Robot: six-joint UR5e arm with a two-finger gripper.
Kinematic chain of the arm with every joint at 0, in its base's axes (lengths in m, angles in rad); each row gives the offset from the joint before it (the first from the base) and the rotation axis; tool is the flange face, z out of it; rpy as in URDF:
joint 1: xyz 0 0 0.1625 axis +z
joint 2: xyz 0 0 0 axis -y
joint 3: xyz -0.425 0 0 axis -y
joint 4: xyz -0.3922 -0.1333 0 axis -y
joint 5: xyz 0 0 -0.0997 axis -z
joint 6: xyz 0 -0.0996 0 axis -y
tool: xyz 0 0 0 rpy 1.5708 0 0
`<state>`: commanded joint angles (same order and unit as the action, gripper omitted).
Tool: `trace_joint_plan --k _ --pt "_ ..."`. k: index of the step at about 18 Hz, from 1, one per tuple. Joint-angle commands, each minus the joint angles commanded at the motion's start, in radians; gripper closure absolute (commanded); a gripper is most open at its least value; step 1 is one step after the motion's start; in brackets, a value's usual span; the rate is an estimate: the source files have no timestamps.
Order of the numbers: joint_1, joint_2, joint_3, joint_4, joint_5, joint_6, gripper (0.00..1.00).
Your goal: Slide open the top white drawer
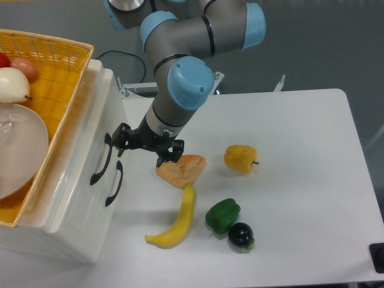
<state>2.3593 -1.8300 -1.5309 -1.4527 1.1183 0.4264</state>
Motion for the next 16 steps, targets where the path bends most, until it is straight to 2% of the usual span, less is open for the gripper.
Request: trace_joint_plan --k 16 --pt "-0.023 -0.005 -0.006 0.002 -0.014 0.009 0.0"
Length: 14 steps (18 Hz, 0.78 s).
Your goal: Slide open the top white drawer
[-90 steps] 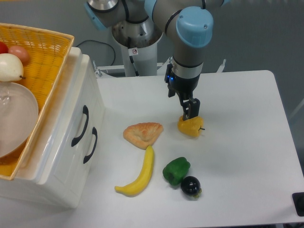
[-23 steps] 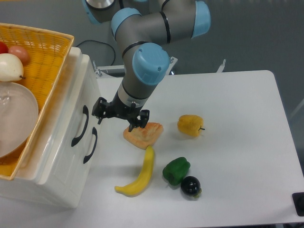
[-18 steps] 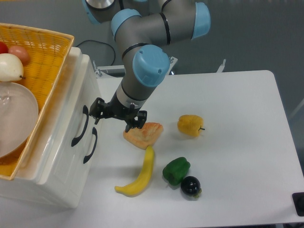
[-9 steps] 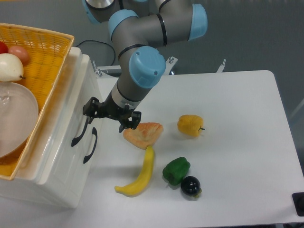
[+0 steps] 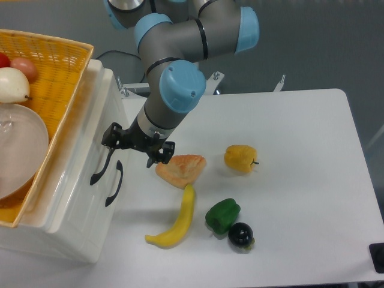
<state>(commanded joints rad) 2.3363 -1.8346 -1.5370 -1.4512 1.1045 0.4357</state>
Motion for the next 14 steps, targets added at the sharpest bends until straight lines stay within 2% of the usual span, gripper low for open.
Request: trace_joint_plan --k 14 --pt "-0.005 -0.005 -0.006 0.021 -0.022 0.032 0.0"
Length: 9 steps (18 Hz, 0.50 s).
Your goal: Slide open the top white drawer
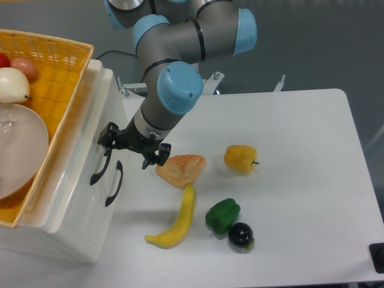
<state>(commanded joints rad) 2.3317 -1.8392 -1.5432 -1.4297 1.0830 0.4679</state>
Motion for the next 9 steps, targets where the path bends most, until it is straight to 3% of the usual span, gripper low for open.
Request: trace_joint_plan --k 9 --pt "0.0 -0.002 -0.003 0.002 0.017 -0.002 0.0"
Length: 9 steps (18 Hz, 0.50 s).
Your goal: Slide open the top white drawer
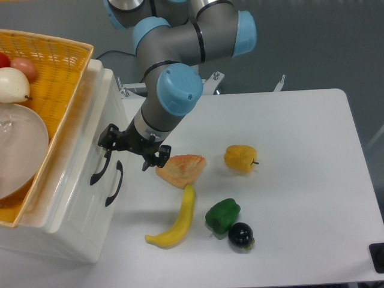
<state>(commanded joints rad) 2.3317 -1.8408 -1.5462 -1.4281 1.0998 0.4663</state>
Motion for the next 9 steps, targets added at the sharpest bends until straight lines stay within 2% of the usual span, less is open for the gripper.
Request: trace_joint_plan --k 9 --pt "-0.011 -0.008 0.0 0.002 0.002 0.0 0.0"
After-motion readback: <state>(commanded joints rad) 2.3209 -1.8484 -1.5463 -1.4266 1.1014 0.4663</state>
